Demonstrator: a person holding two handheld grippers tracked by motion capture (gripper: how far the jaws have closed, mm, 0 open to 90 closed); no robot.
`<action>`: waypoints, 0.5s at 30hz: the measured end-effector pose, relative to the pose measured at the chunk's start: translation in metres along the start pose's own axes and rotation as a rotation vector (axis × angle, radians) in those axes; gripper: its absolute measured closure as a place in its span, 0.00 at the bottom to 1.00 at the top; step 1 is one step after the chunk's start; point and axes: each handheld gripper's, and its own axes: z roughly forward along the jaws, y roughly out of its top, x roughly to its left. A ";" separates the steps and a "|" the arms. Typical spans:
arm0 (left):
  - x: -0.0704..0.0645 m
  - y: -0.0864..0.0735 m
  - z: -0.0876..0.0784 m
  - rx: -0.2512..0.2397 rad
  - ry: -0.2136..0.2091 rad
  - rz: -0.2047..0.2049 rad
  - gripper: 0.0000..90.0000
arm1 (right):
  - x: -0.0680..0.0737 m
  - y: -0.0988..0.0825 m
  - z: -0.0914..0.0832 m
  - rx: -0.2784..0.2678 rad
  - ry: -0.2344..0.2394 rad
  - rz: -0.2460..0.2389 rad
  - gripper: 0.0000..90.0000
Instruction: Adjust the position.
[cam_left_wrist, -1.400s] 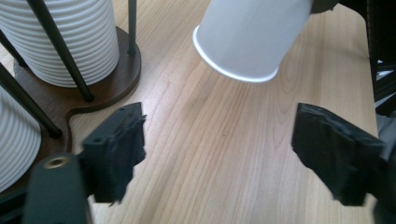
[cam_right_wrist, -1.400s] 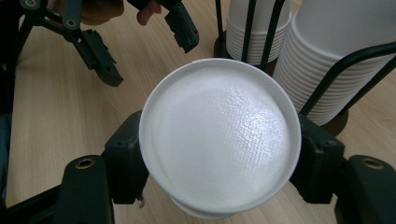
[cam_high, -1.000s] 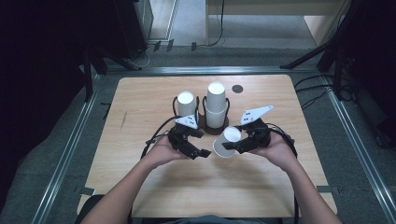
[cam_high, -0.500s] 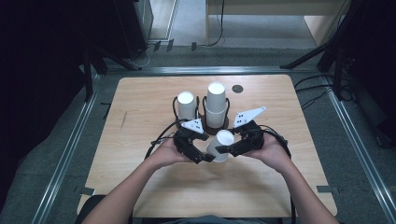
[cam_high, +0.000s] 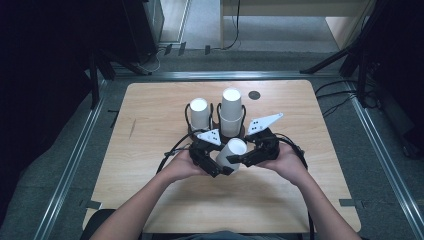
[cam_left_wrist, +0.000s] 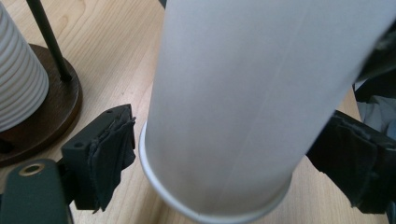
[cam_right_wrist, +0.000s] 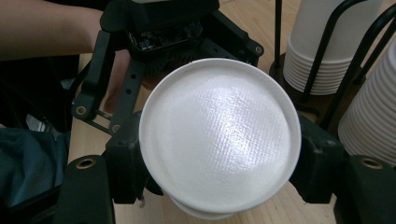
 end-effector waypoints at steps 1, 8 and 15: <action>0.000 0.000 -0.001 -0.008 -0.003 0.007 0.19 | 0.000 0.000 0.000 -0.004 0.004 0.004 0.35; -0.004 0.002 -0.004 -0.002 -0.016 0.071 0.33 | -0.002 -0.001 -0.001 -0.014 0.023 0.028 0.37; -0.001 0.002 -0.004 0.034 -0.023 0.057 0.34 | -0.003 -0.004 -0.001 0.008 0.011 0.013 0.27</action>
